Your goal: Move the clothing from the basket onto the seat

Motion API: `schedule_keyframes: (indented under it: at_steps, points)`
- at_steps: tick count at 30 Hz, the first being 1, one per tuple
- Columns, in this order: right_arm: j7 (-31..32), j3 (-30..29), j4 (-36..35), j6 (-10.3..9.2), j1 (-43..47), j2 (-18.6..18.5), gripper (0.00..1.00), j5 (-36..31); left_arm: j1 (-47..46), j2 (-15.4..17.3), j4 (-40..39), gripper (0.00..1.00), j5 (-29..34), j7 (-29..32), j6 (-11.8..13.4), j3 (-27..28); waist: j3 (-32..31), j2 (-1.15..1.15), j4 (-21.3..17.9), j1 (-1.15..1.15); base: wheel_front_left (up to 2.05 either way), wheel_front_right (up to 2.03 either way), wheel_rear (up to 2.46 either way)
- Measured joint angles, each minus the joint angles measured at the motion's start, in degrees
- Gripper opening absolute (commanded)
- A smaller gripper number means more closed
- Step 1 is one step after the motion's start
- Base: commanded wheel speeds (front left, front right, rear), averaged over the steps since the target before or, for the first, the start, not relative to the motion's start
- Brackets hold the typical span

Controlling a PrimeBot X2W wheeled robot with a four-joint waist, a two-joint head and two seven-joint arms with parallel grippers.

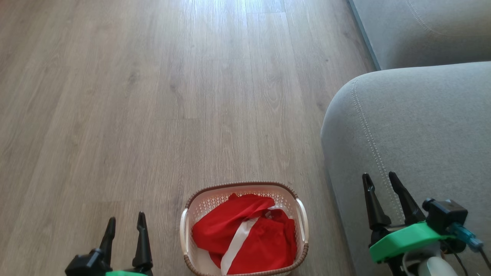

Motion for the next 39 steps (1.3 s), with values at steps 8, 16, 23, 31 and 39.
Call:
schedule_keyframes:
  at_steps: [8,16,23,31,39]
  points:
    - [-0.05,-1.15,0.3,0.0,0.02,1.09,1.0,-6.61,0.05,0.16,0.01,1.0,5.26,-1.46,0.1,-0.89,0.0,0.0,0.1,0.0,0.0,0.0,0.0]
    - [-0.07,-2.2,0.31,0.0,0.07,1.94,1.0,-13.5,0.68,0.21,-0.05,1.0,10.43,-2.69,0.56,-1.33,0.0,0.0,0.18,0.0,0.0,0.0,0.0]
    - [-0.08,-3.04,0.31,0.01,0.09,2.55,1.0,-16.92,1.04,0.23,-0.05,1.0,13.0,-3.25,0.57,-1.64,0.0,0.0,0.23,0.0,0.0,0.0,0.0]
    - [-0.08,-3.15,0.32,0.01,0.09,2.55,1.0,-16.92,1.04,0.23,-0.04,1.0,12.99,-3.25,0.57,-1.59,0.15,0.0,0.25,0.0,0.0,0.0,0.0]
    - [-0.08,-3.18,0.32,0.0,0.09,2.56,1.0,-16.92,1.04,0.23,-0.04,1.0,13.0,-3.25,0.57,-1.54,0.29,0.0,0.26,0.0,0.0,0.0,0.0]
